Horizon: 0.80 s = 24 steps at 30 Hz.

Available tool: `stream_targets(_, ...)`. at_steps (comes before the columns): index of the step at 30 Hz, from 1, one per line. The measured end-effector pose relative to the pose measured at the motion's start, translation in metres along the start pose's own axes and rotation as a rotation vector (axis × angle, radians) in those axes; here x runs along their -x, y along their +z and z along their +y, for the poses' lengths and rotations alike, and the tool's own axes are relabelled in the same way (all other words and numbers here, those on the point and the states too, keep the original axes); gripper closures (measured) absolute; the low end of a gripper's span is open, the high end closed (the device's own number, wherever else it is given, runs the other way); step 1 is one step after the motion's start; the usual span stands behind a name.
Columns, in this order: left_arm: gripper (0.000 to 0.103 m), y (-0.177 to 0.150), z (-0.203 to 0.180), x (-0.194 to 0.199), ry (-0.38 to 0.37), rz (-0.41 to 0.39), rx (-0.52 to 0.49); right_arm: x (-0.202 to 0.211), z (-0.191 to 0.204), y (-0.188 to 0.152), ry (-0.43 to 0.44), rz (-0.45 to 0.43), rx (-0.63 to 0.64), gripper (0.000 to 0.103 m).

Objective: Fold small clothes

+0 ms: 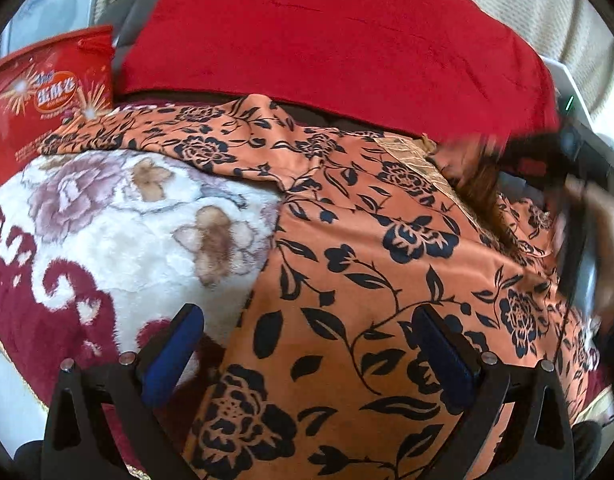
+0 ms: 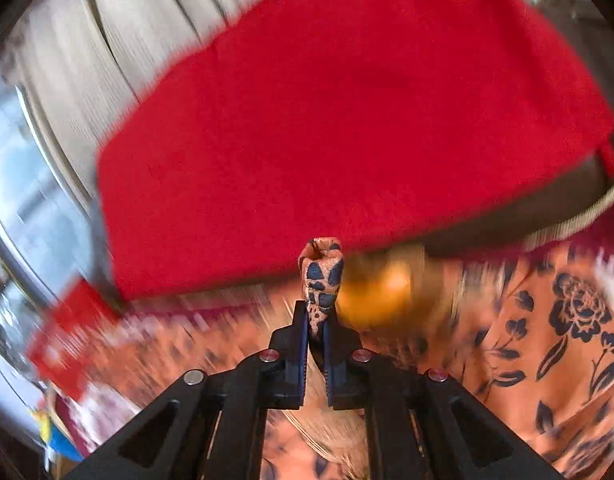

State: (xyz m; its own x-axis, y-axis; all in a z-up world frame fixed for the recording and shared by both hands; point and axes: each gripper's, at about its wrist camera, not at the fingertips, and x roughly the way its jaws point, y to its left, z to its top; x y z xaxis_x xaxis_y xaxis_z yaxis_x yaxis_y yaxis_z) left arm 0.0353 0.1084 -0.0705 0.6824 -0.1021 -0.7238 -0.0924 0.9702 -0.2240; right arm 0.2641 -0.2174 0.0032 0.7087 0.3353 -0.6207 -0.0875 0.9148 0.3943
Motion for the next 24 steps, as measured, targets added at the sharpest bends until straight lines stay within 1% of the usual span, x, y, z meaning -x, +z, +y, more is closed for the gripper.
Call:
stream_targets(1, 0.000, 0.003, 0.001, 0.002, -0.002, -0.002, 0.000, -0.019, -0.006, -0.011, -0.009, 0.080, -0.009, 0.096)
stream_targets(2, 0.000, 0.006, -0.001, 0.004, -0.007, -0.010, -0.005, -0.026, -0.014, -0.022, -0.010, 0.131, -0.029, 0.095)
stream_targets(3, 0.000, 0.010, -0.003, 0.005, -0.015, -0.019, -0.011, -0.025, -0.023, -0.033, -0.005, 0.156, -0.053, 0.090)
stream_targets(5, 0.000, 0.021, -0.011, 0.006, -0.039, -0.027, -0.017, -0.013, -0.037, -0.043, 0.015, 0.124, -0.067, 0.036)
stream_targets(6, 0.000, 0.029, -0.017, 0.006, -0.057, -0.036, -0.019, -0.003, -0.045, -0.048, 0.026, 0.103, -0.070, 0.000)
stream_targets(7, 0.000, 0.037, -0.023, 0.007, -0.070, -0.048, -0.020, 0.009, -0.049, -0.054, 0.046, 0.071, -0.076, 0.000)
stream_targets(9, 0.000, 0.054, -0.043, 0.007, -0.085, -0.055, -0.034, 0.039, -0.061, -0.060, 0.115, 0.037, -0.098, 0.000)
stream_targets(11, 0.000, 0.067, -0.068, 0.004, -0.079, -0.054, -0.073, 0.064, -0.076, -0.072, 0.175, 0.006, -0.139, 0.000)
stream_targets(13, 0.000, 0.079, -0.104, -0.008, -0.025, -0.035, -0.142, 0.083, -0.090, -0.091, 0.264, -0.014, -0.176, 0.000)
stream_targets(16, 0.000, 0.090, -0.157, -0.030, 0.048, 0.020, -0.263, 0.111, -0.113, -0.120, 0.342, -0.066, -0.230, 0.001)
stream_targets(18, 0.000, 0.095, -0.192, -0.047, 0.090, 0.039, -0.358, 0.118, -0.113, -0.136, 0.342, -0.096, -0.218, 0.001)
stream_targets(20, 0.000, 0.100, -0.223, -0.069, 0.128, 0.058, -0.435, 0.114, -0.109, -0.144, 0.324, -0.114, -0.195, 0.001)
stream_targets(21, 0.000, 0.101, -0.236, -0.082, 0.151, 0.070, -0.464, 0.115, -0.108, -0.144, 0.319, -0.121, -0.182, 0.001)
stream_targets(23, 0.000, 0.105, -0.253, -0.107, 0.205, 0.082, -0.489, 0.122, -0.107, -0.144, 0.293, -0.146, -0.154, 0.005)
stream_targets(24, 0.000, 0.108, -0.260, -0.121, 0.253, 0.082, -0.509, 0.126, -0.110, -0.148, 0.260, -0.171, -0.132, 0.007)
